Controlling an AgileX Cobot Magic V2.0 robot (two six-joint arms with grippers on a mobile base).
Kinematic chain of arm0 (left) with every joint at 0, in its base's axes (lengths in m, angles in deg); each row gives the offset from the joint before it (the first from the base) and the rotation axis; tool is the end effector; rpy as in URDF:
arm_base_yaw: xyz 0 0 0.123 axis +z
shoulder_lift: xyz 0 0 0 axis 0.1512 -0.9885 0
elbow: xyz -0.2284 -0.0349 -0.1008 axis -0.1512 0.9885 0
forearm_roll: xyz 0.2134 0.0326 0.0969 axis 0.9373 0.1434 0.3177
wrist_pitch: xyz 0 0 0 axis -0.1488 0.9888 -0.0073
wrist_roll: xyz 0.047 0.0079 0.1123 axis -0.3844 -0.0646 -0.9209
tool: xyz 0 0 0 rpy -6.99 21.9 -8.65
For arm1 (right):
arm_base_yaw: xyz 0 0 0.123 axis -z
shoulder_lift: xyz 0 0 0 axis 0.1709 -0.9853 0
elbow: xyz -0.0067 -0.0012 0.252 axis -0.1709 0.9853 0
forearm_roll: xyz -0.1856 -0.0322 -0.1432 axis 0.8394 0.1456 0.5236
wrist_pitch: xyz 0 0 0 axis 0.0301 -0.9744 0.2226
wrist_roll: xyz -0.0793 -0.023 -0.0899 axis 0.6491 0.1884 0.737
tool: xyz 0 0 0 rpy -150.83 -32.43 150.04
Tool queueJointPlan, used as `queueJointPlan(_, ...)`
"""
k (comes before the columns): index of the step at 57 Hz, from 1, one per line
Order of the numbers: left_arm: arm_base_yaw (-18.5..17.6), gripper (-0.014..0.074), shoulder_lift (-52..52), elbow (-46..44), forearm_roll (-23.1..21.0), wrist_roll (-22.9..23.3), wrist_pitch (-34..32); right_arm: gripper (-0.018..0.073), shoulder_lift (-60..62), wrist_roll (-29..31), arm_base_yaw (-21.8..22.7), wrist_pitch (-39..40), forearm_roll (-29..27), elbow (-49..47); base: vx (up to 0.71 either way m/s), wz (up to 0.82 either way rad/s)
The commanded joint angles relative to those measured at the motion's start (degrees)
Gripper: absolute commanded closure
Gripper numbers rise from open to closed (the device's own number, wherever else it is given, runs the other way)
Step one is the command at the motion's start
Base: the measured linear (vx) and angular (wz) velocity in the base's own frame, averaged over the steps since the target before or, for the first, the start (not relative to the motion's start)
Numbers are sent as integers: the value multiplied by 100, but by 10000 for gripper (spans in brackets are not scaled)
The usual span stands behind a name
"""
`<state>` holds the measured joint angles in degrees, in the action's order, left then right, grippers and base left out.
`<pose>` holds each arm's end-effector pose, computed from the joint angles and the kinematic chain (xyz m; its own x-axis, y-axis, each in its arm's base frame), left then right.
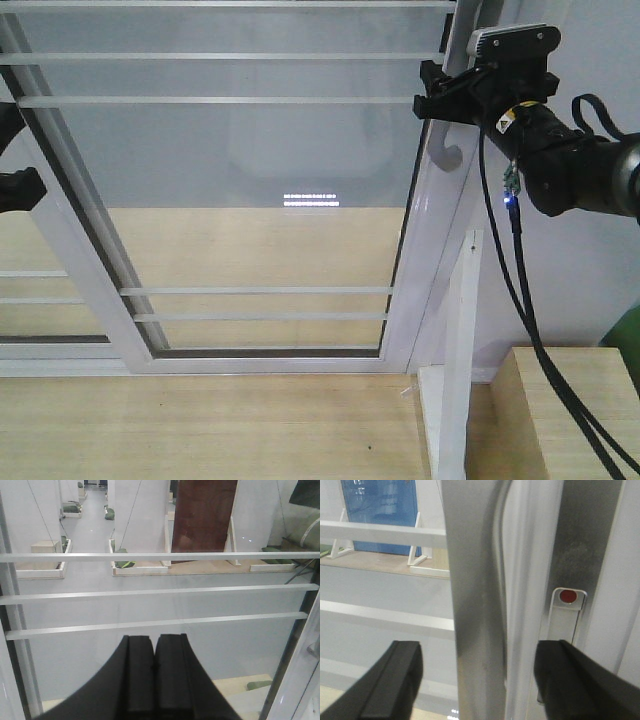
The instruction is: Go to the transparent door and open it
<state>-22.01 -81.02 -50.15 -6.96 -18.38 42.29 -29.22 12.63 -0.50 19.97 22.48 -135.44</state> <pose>0.2151 -0.0492 0.2947 -0.1217 -0.0562 -0.9910 0.2073 0.9749 -0.0808 0.4197 0.0859 0.1929 -0.0989 -0.0227 -0.9948 -0.2539 0.9672 0.0032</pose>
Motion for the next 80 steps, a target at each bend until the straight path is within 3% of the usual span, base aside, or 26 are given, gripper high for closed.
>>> queueJointPlan(1, 11, 593, 33, -197, -39, 38, -463, 179, 288, 66, 21, 591, -20, -200, 0, 0)
queueJointPlan(15, 11, 593, 33, -197, -39, 38, -463, 577, 288, 53, 21, 630, -26, -200, 0, 0)
queueJointPlan(36, 11, 593, 40, -197, -39, 38, -477, 568, 288, 51, -336, 657, 260, -200, 0, 0)
queueJointPlan(80, 11, 593, 40, -197, -40, 38, -553, 566, 285, 56, -1989, 1190, 321, -215, 0, 0)
